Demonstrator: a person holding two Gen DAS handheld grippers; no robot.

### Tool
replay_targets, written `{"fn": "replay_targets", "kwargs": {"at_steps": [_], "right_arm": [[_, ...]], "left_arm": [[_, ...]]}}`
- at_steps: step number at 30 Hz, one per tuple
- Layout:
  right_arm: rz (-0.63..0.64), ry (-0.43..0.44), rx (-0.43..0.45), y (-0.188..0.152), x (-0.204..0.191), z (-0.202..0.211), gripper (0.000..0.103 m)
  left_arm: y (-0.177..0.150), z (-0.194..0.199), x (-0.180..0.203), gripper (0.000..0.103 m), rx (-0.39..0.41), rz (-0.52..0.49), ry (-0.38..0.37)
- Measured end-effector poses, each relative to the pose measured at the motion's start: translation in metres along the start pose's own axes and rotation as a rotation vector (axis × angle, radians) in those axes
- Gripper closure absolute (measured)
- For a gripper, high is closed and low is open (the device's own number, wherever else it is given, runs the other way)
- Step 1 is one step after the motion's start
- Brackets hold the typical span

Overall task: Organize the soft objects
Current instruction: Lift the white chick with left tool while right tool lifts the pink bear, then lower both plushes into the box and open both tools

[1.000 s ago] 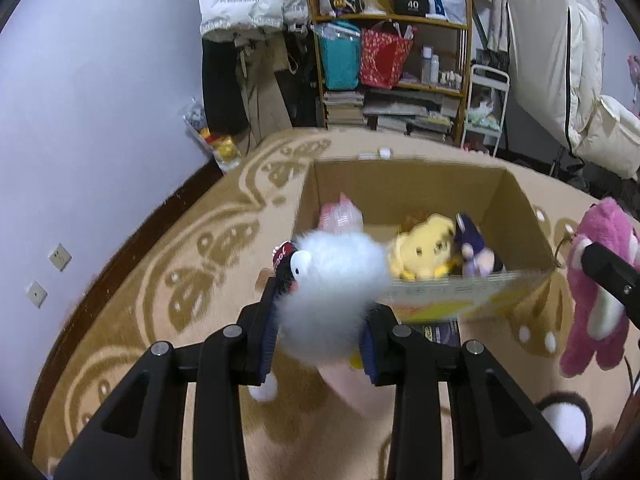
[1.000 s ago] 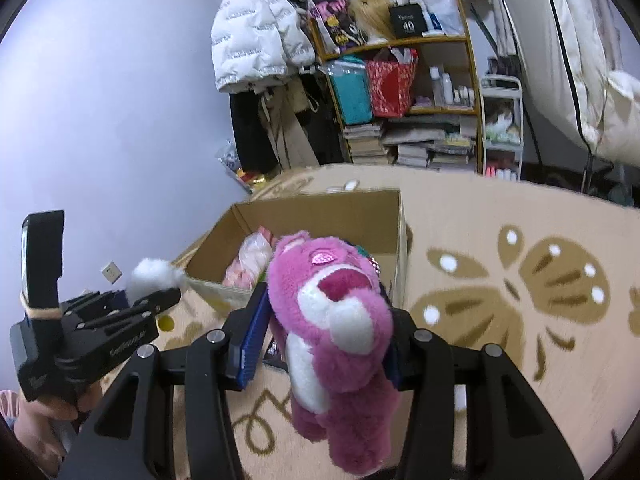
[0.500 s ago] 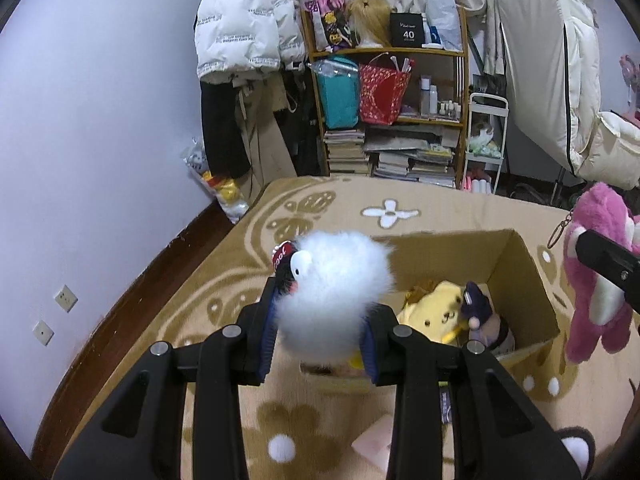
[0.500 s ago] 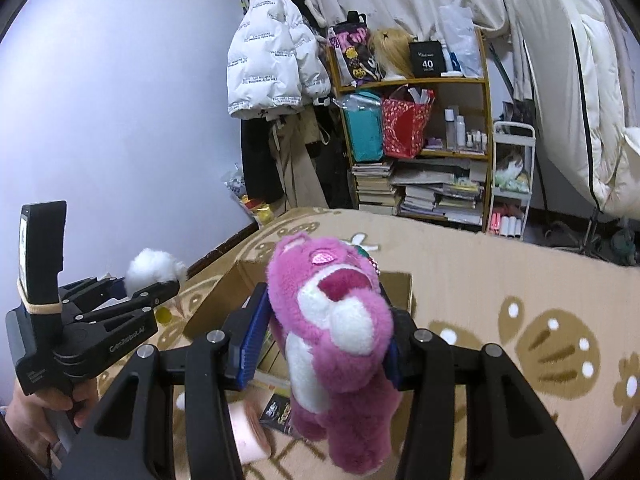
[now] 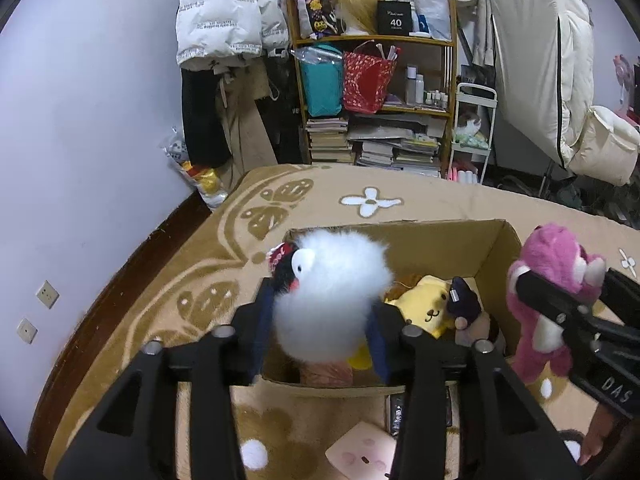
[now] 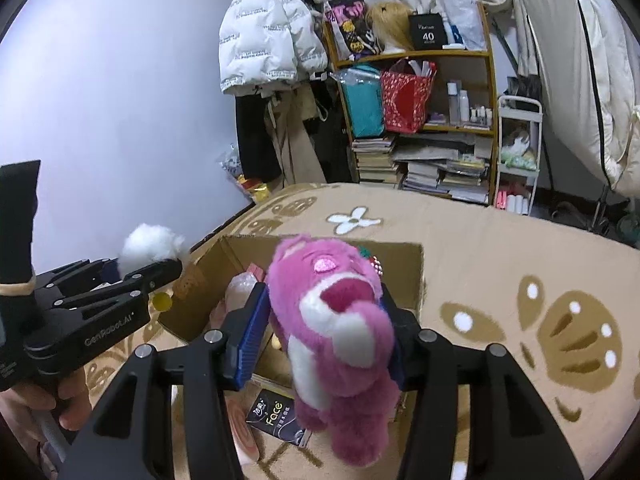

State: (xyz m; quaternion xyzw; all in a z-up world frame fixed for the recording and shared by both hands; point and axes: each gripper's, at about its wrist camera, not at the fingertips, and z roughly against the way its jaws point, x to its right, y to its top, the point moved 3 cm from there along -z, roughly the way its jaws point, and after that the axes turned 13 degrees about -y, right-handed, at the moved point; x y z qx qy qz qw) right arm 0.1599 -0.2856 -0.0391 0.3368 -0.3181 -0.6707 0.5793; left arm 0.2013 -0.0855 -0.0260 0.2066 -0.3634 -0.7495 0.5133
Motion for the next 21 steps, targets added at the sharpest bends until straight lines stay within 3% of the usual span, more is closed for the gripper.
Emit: {"fn": "replay_targets", "kwargs": {"at_steps": [2, 4, 5, 10, 21], "right_arm": [[-0.003, -0.002, -0.013, -0.003, 0.001, -0.007, 0.042], [-0.011, -0.006, -0.025, -0.006, 0.002, -0.010, 0.030], [-0.017, -0.005, -0.026, -0.009, 0.003, -0.010, 0.020], [-0.033, -0.012, -0.019, -0.011, 0.008, -0.006, 0.000], [-0.079, -0.016, -0.015, -0.017, 0.016, 0.006, 0.000]], "left_arm": [[-0.002, 0.001, -0.002, 0.034, 0.006, 0.008, 0.018], [-0.005, 0.000, -0.004, 0.023, 0.005, 0.013, 0.036], [-0.006, -0.001, -0.006, 0.020, -0.002, 0.016, 0.046], [-0.013, -0.002, -0.015, 0.005, -0.027, 0.062, 0.060], [-0.017, 0.012, -0.018, 0.002, -0.050, 0.051, 0.092]]}}
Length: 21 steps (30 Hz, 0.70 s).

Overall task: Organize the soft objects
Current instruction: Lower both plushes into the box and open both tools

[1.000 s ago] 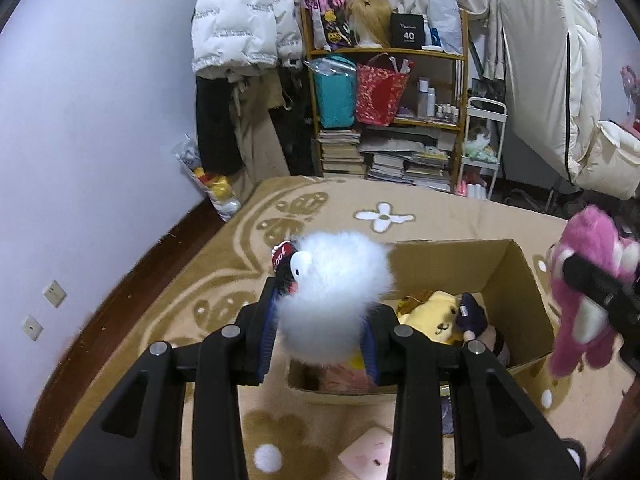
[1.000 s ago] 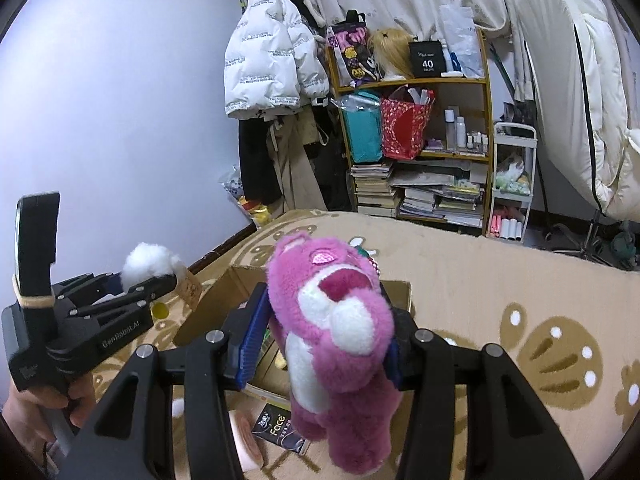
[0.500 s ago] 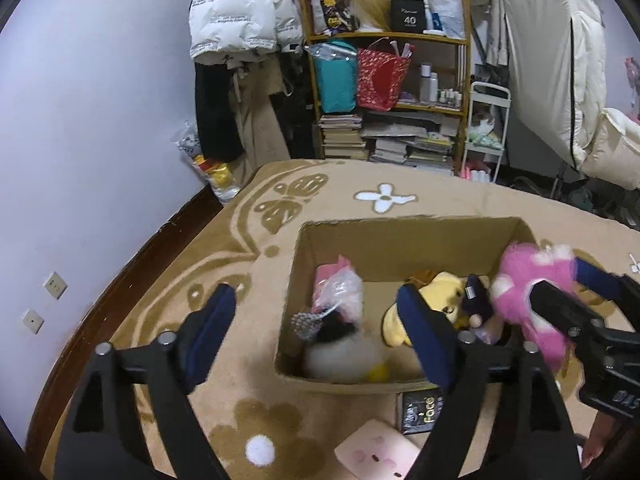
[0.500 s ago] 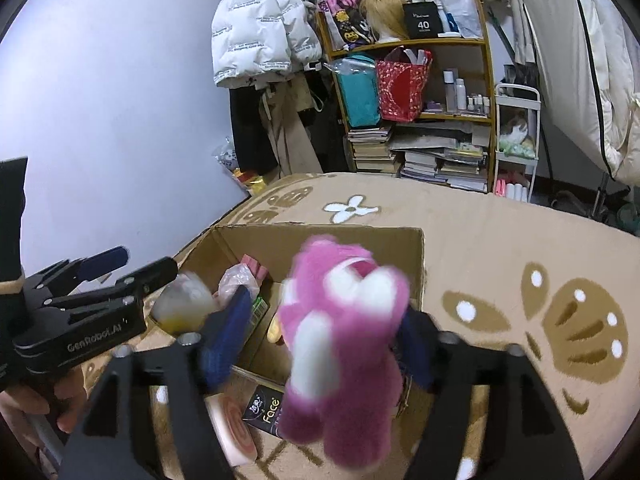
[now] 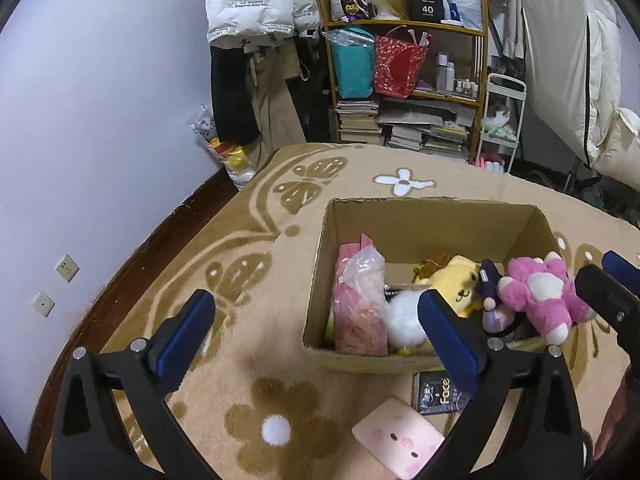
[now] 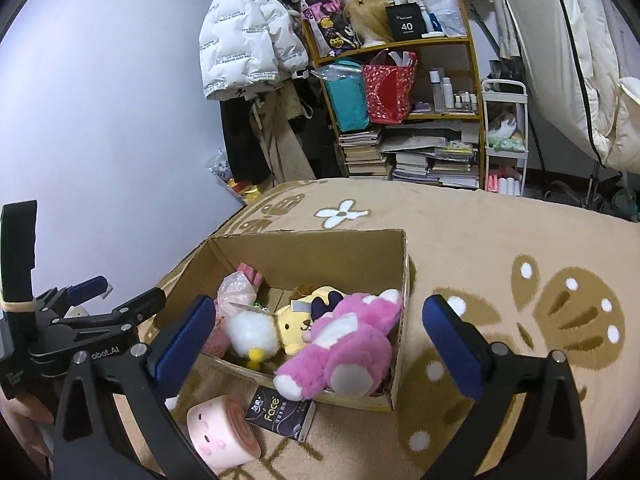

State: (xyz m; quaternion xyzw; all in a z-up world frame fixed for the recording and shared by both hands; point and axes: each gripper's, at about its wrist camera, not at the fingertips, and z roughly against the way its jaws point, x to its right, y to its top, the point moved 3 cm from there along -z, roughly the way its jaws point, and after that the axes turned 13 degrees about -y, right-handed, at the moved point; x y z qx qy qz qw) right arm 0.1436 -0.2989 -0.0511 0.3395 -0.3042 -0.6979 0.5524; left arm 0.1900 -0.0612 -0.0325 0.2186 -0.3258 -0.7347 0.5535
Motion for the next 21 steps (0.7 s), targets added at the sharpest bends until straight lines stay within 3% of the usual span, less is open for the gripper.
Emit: {"fn": "replay_targets", "kwargs": {"at_steps": [17, 21], "right_arm": [[0.012, -0.016, -0.004, -0.012, -0.006, 0.023, 0.000], [-0.003, -0.014, -0.023, -0.019, -0.005, 0.027, 0.000]], "left_arm": [[-0.033, 0.020, 0.005, 0.002, -0.070, 0.020, -0.051], [-0.042, 0.019, 0.008, 0.002, -0.088, -0.004, -0.021]]}}
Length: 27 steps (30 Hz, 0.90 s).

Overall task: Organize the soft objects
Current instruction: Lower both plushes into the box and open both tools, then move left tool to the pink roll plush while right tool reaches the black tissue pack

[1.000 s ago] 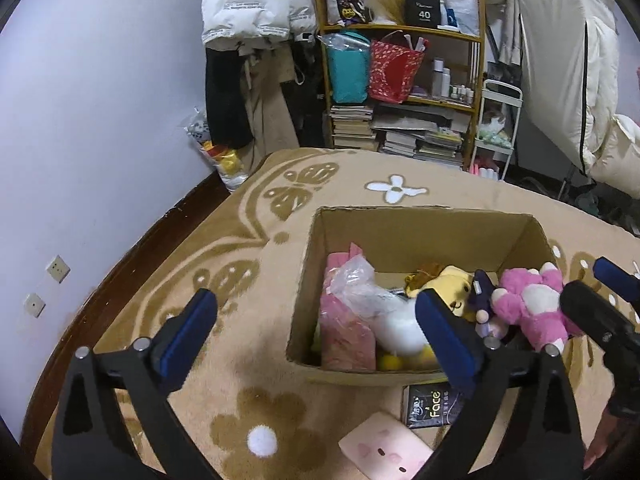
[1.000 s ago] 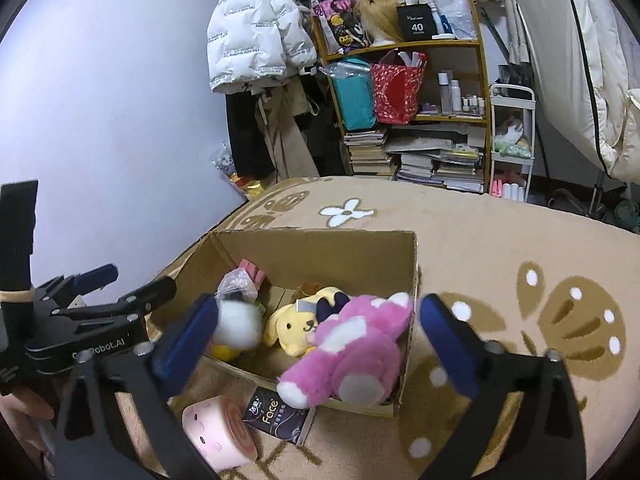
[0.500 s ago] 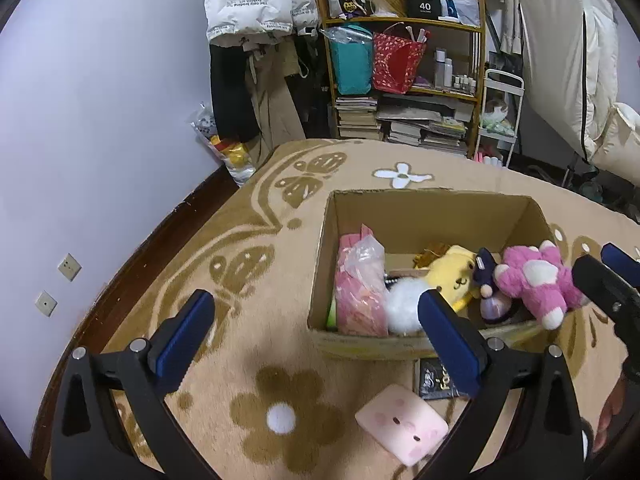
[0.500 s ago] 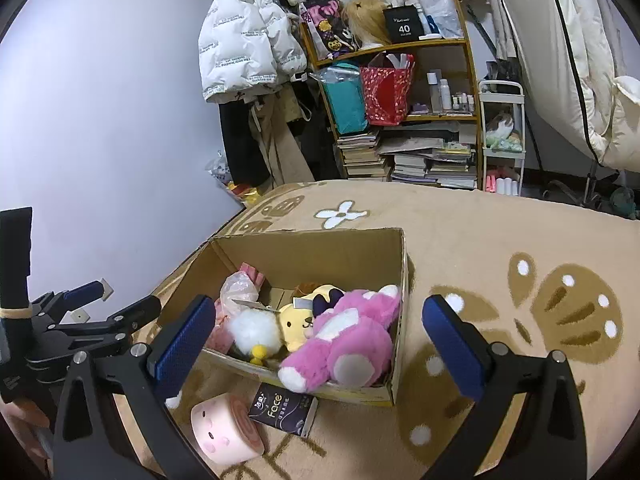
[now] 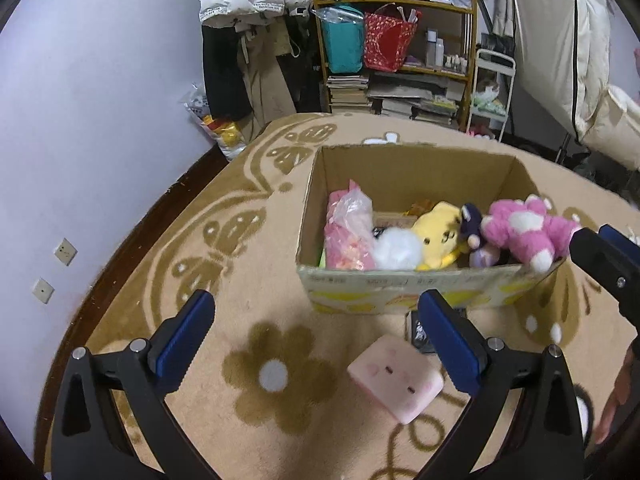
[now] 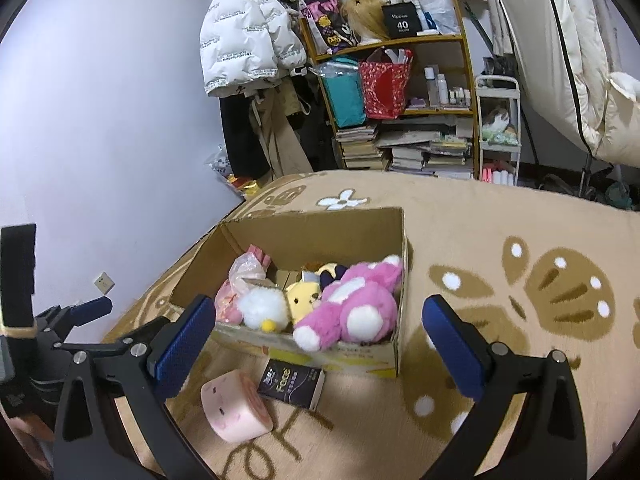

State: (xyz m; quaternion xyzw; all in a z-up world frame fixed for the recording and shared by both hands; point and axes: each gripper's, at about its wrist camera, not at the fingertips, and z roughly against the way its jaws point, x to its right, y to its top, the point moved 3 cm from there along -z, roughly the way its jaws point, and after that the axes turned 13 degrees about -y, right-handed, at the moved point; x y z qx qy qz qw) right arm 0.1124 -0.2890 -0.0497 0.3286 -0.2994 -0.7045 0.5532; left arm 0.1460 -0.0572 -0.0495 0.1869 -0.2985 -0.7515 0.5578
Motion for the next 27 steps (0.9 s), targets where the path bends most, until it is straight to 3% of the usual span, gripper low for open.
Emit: {"fn": "replay_targets", "kwargs": {"at_steps": [13, 27], "right_arm": [[0.024, 0.006, -0.082, -0.031, -0.002, -0.009, 0.000], [-0.027, 0.034, -0.195, -0.052, 0.001, -0.036, 0.000]], "left_arm": [[-0.036, -0.013, 0.013, 0.002, -0.079, -0.012, -0.011], [-0.048, -0.030, 0.004, 0.002, -0.124, 0.046, -0.032]]}}
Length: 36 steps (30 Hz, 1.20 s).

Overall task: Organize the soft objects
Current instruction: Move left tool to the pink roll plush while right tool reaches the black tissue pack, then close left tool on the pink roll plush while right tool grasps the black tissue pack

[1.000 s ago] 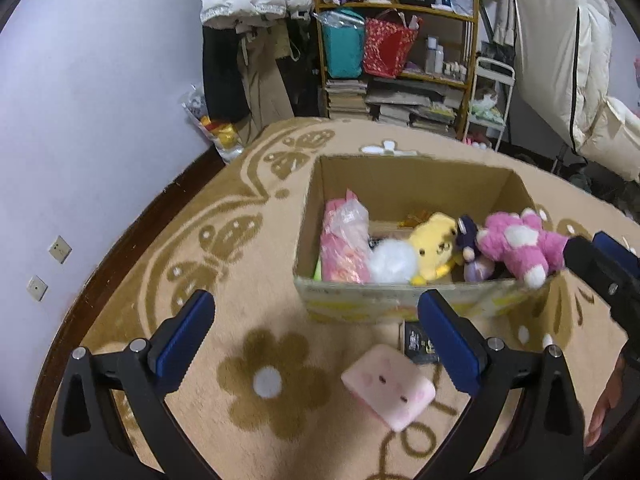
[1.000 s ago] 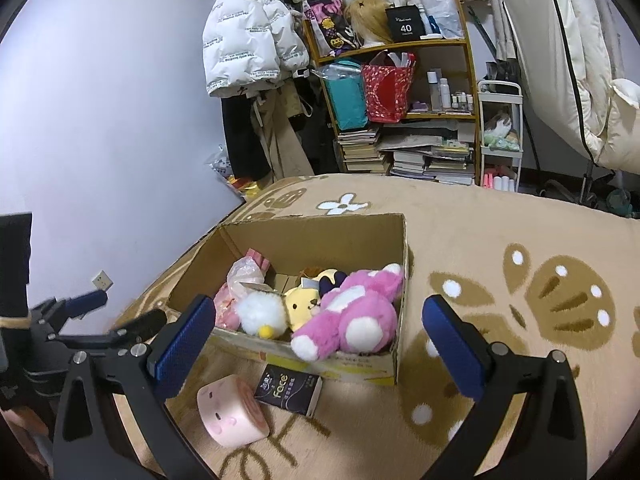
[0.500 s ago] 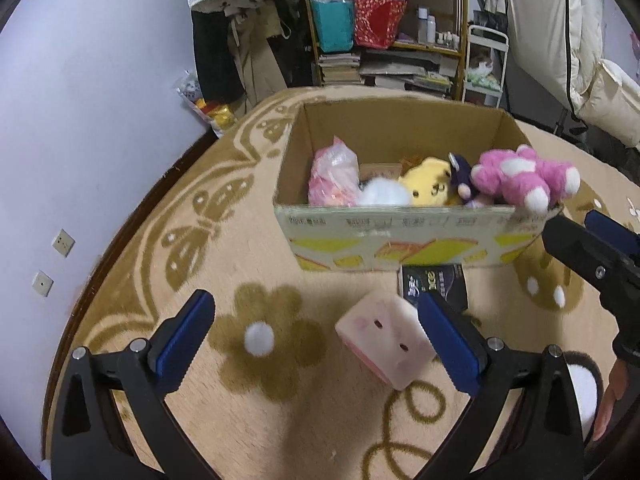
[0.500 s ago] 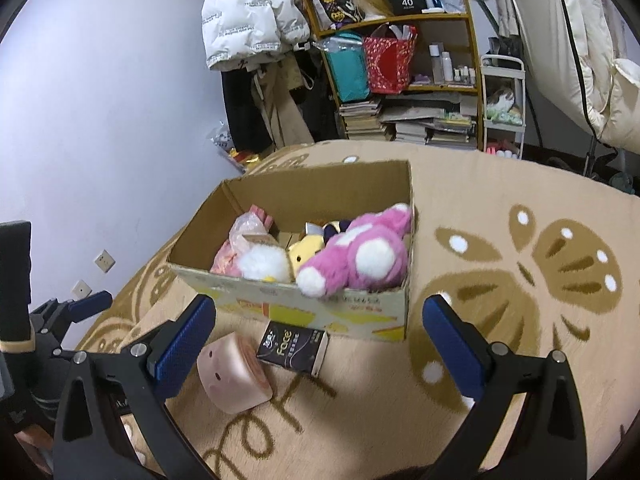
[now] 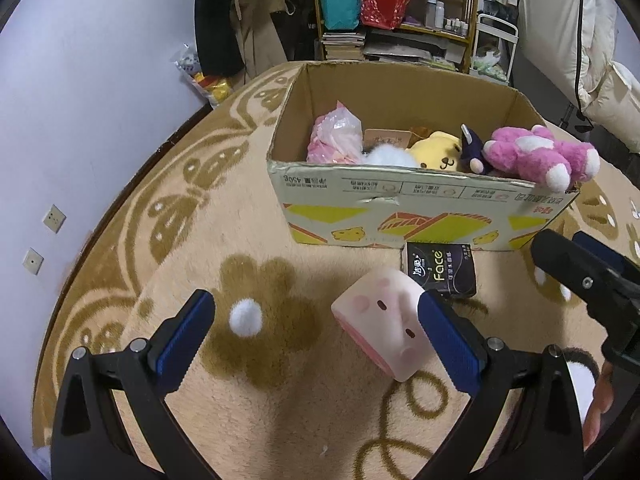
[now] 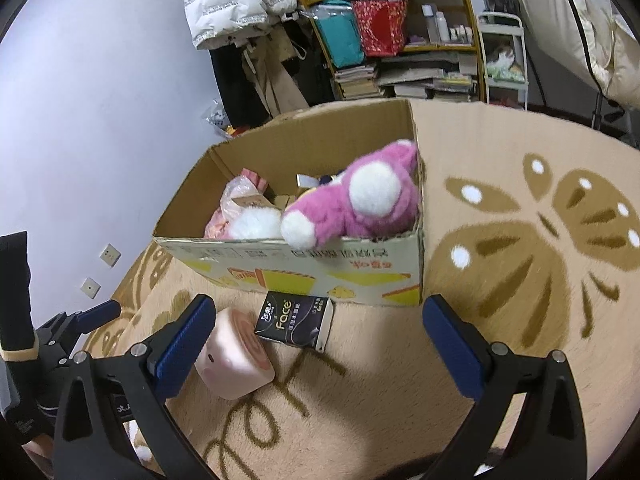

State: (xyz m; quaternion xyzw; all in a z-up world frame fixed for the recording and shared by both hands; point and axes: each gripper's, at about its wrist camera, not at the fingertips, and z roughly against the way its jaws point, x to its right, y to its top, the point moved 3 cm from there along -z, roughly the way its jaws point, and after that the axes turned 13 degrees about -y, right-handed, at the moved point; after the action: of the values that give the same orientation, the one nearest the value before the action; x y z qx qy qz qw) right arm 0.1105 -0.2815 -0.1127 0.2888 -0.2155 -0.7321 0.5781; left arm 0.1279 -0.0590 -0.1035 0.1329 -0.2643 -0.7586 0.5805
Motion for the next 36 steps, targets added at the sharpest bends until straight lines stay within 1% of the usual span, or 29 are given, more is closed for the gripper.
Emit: {"fn": "replay_targets", "kwargs": {"at_steps": [8, 18, 27, 33, 34, 35, 36], "right_arm": [[-0.021, 0.009, -0.038, -0.002, 0.004, -0.015, 0.000], [-0.062, 0.034, -0.078, -0.001, 0.010, -0.032, 0.000], [-0.051, 0.072, -0.125, -0.003, 0.005, -0.048, 0.000], [-0.040, 0.079, -0.148, -0.004, 0.001, -0.059, 0.000], [-0.039, 0.075, -0.151, -0.004, 0.000, -0.062, 0.001], [-0.038, 0.067, -0.154, -0.004, 0.001, -0.063, 0.006], [-0.033, 0.063, -0.161, -0.004, 0.000, -0.065, 0.007]], "left_arm": [[-0.002, -0.012, 0.007, 0.002, -0.027, -0.003, -0.025], [-0.003, -0.026, 0.010, 0.002, -0.051, 0.018, -0.058], [-0.004, -0.041, 0.016, 0.002, -0.080, 0.008, -0.070], [-0.006, -0.052, 0.015, 0.002, -0.106, 0.024, -0.082], [-0.007, -0.054, 0.013, 0.002, -0.116, 0.028, -0.078], [-0.007, -0.058, 0.010, 0.002, -0.125, 0.033, -0.080], [-0.008, -0.059, 0.009, 0.002, -0.133, 0.038, -0.082]]}}
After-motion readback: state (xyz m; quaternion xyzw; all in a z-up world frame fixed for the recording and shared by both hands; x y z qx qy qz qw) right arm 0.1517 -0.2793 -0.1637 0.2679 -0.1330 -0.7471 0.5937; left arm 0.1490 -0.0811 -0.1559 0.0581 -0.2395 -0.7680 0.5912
